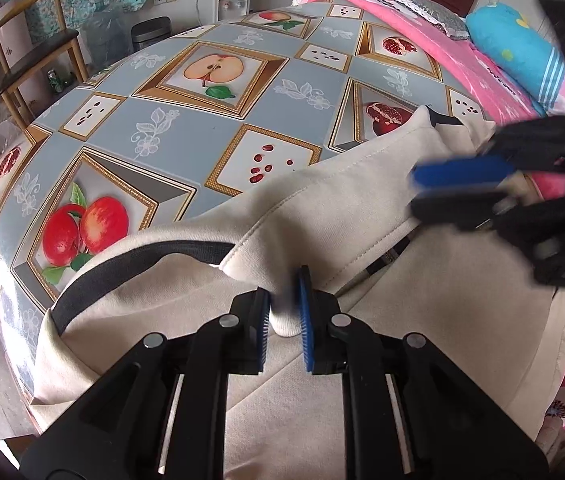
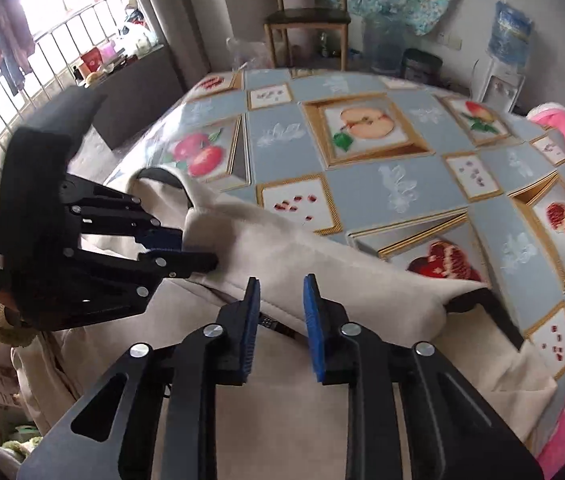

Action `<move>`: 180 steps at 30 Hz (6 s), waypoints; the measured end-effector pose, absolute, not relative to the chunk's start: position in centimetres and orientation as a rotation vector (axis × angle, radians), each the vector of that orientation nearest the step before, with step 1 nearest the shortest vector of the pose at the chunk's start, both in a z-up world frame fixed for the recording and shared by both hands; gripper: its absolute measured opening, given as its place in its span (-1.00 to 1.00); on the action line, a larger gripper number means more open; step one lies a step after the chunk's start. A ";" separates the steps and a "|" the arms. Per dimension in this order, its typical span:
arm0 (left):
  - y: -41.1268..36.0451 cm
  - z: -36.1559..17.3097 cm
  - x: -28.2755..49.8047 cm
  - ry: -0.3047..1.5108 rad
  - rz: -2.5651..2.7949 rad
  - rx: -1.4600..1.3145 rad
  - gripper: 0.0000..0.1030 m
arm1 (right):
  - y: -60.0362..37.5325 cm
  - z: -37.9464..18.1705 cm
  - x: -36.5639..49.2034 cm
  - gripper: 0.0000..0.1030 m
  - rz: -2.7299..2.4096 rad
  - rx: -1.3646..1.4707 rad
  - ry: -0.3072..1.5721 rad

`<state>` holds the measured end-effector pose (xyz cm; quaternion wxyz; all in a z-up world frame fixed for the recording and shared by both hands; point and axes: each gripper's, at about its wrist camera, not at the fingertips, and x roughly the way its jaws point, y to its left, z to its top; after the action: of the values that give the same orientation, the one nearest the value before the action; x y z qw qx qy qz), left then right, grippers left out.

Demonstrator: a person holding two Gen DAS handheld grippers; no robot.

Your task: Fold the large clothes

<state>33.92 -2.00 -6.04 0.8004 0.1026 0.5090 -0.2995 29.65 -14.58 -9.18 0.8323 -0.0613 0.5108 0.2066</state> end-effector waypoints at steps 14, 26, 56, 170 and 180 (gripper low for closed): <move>2.9 -1.8 35.4 0.947 -0.588 0.053 -0.30 | -15.5 -10.3 29.9 -0.67 0.462 -0.080 1.106; -1.1 -4.7 36.2 1.034 -0.581 0.147 -0.32 | -15.6 -10.4 29.8 -0.67 0.461 -0.077 1.098; -4.2 -6.3 32.7 1.037 -0.723 0.266 -0.36 | -18.6 -6.3 29.8 -0.70 0.444 0.024 1.029; 7.9 0.2 2.8 0.703 -0.472 0.235 -0.89 | -13.0 -11.4 8.8 0.49 0.779 0.938 1.200; 6.2 -1.0 -0.1 0.754 -0.557 0.316 -0.88 | -8.5 -14.5 11.2 -0.19 0.751 0.935 1.332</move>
<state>-0.11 6.24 -1.03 0.8801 0.1517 0.3619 -0.2674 11.23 -8.52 -14.50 0.6246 0.4074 0.5805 0.3270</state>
